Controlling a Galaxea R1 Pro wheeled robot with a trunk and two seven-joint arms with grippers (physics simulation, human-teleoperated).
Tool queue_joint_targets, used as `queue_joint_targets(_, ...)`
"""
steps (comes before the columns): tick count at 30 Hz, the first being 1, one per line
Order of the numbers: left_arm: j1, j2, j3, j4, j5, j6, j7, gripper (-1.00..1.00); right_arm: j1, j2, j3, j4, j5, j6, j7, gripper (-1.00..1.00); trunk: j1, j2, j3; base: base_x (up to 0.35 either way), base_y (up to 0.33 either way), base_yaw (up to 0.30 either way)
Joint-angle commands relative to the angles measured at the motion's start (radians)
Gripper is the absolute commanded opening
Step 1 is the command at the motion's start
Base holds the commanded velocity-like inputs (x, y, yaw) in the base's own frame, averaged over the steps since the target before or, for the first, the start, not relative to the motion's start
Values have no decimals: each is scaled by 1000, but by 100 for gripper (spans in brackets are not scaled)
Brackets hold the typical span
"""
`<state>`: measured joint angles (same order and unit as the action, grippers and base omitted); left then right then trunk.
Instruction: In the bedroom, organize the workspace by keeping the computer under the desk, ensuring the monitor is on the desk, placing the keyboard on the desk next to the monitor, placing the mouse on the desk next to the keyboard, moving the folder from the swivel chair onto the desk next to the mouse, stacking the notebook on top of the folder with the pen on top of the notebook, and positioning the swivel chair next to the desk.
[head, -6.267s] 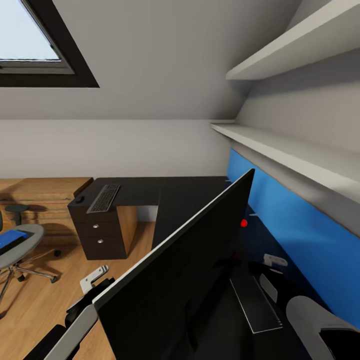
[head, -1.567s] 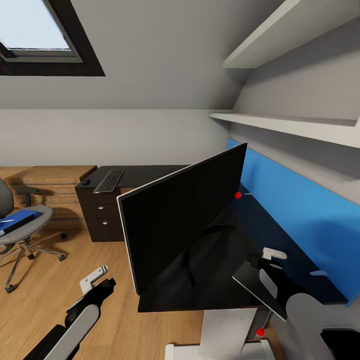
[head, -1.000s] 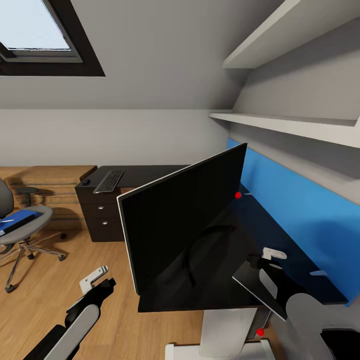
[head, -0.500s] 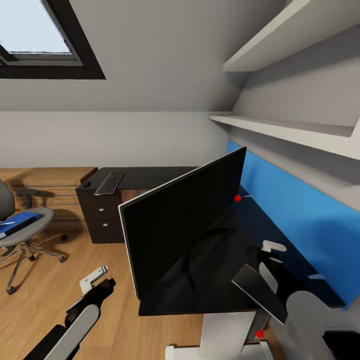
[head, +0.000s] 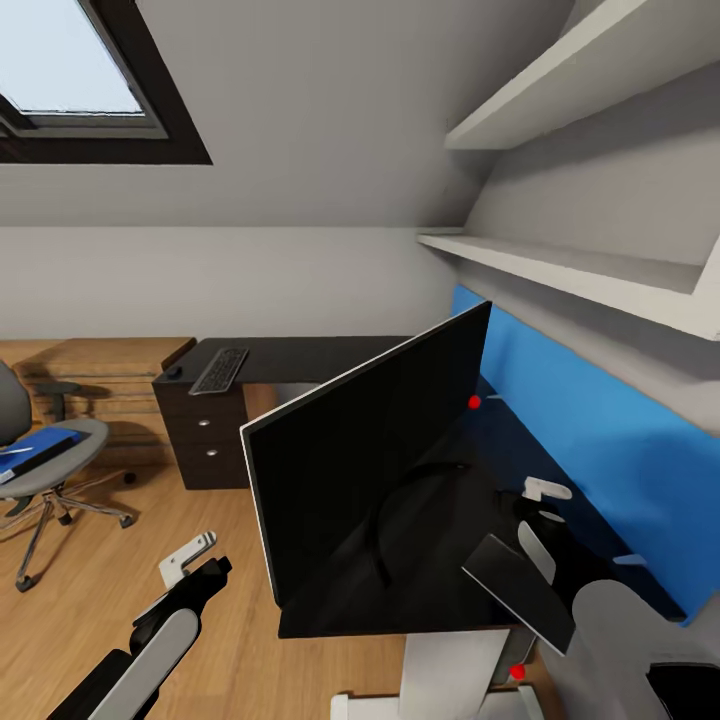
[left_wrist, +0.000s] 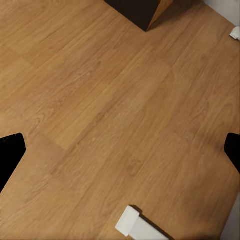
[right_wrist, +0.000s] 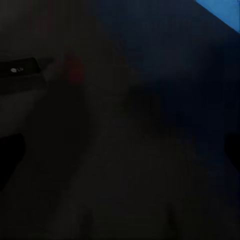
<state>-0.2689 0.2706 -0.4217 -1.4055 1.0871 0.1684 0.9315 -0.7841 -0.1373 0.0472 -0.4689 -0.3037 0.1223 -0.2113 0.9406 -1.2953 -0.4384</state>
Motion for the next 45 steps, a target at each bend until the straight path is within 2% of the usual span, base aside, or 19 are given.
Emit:
queue_joint_targets(1,-1,1,-2,-1,2,6,6,100,7,-2,2,-110,-11,109,-6,100,0,-1,-1,0,0,0)
queue_joint_targets(3,-1,1,-2,-1,2,6,6,100,23,-2,2,-181,-16,153,-7,100,0,-1,-1,0,0,0)
queue_joint_targets(6,-1,1,-2,-1,2,6,6,100,79,-2,1,-300,-32,208,-9,100,0,-1,-1,0,0,0)
queue_joint_targets(8,-1,1,-2,-1,2,6,6,100,175,-2,0,-459,-60,262,-19,100,0,-1,-1,0,0,0)
queue_joint_targets(10,-1,1,-2,-1,2,6,6,100,227,0,-1,-563,-77,296,-44,100,0,-1,-1,0,0,0)
queue_joint_targets(12,-1,1,-2,-1,2,6,6,100,256,2,0,-636,-88,319,-78,100,0,-1,-1,0,0,0)
queue_joint_targets(15,-1,1,-2,-1,2,7,5,100,275,5,0,-684,-112,333,-111,100,0,-1,-1,0,0,0)
queue_joint_targets(21,-1,1,-2,-1,2,8,4,100,287,5,-3,-715,-171,339,-131,100,0,-1,-1,-4,0,0)
queue_joint_targets(45,-1,-1,-2,-3,-1,6,5,100,289,8,-9,-721,-183,334,-136,100,0,-1,-1,-262,0,0)
